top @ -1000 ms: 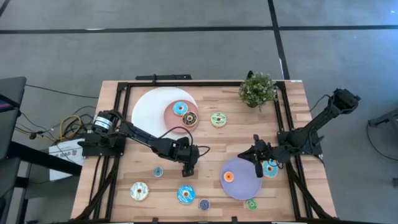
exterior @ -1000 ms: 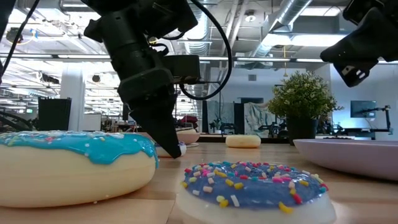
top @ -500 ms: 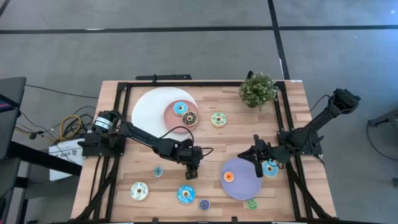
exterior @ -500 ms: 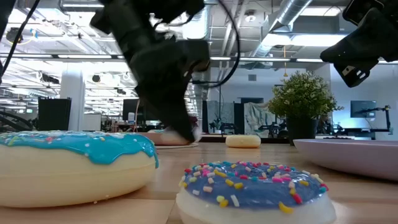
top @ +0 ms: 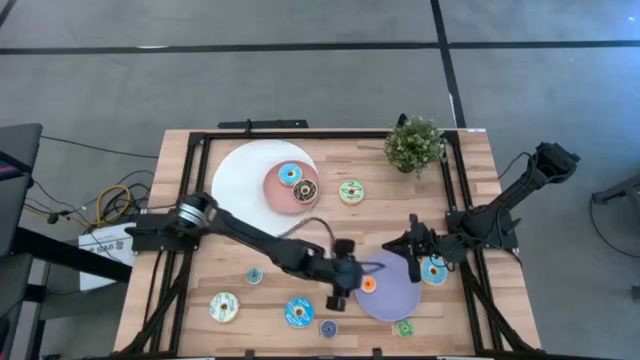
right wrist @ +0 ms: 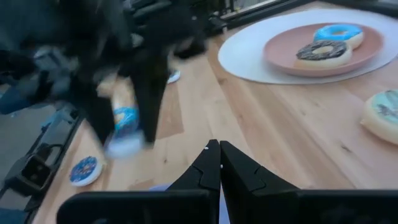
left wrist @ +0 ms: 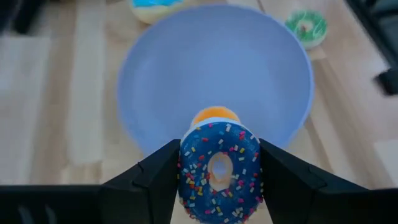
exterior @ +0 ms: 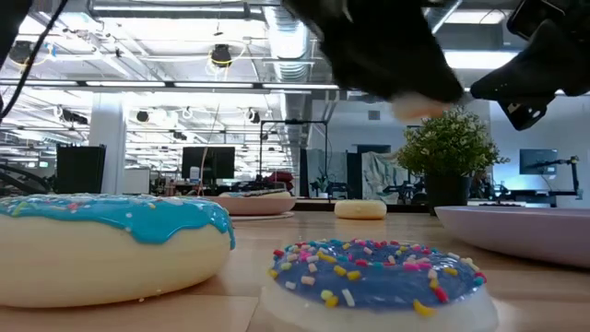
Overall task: Pick & Place donuts
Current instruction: Put the top small blue donut on the purple plate, then put the large light green donut on the pink plate
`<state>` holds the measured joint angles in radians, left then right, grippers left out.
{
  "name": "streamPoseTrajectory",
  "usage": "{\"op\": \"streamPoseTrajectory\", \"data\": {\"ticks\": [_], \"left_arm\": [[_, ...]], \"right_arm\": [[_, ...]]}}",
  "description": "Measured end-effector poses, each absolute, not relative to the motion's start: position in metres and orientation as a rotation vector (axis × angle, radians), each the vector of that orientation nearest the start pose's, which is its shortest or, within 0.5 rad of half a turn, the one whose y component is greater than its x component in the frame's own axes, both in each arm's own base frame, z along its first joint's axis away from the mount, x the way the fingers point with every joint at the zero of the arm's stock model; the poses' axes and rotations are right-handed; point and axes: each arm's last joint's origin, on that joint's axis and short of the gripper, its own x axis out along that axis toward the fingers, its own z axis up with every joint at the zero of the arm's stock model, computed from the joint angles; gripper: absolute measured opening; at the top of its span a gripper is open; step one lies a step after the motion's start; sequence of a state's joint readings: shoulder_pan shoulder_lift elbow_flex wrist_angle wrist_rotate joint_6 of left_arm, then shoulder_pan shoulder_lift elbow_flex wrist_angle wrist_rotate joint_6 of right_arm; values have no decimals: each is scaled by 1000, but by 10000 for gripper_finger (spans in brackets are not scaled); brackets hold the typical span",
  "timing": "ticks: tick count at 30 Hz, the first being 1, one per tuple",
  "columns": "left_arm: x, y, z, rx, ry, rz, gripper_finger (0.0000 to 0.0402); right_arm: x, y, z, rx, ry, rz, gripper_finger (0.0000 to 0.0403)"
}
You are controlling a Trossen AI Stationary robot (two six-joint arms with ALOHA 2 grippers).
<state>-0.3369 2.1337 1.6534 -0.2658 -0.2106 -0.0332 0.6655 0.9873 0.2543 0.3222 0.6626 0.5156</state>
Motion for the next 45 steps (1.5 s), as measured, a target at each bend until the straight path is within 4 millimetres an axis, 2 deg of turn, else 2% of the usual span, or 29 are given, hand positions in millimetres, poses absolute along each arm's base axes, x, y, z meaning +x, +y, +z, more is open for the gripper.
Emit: {"op": "streamPoseTrajectory", "data": {"ticks": [3,7,12,24,38,43,45], "left_arm": [[471,-160,188,222,745,-111,190],[495,-163,176,203,722,-141,190],[510,-162,164,140,725,-211,190],[506,-168,155,62,792,-225,192],[506,-168,155,64,798,-215,268],[506,-163,156,78,807,-220,279],[506,-159,163,74,806,-213,279]], "right_arm": [[153,96,169,255,306,-98,0],[153,97,169,263,306,-97,0],[153,97,169,264,305,-96,0],[152,97,168,262,307,-97,0],[152,97,169,263,306,-97,0],[152,97,169,263,306,-97,0],[153,97,169,264,307,-96,0]]}}
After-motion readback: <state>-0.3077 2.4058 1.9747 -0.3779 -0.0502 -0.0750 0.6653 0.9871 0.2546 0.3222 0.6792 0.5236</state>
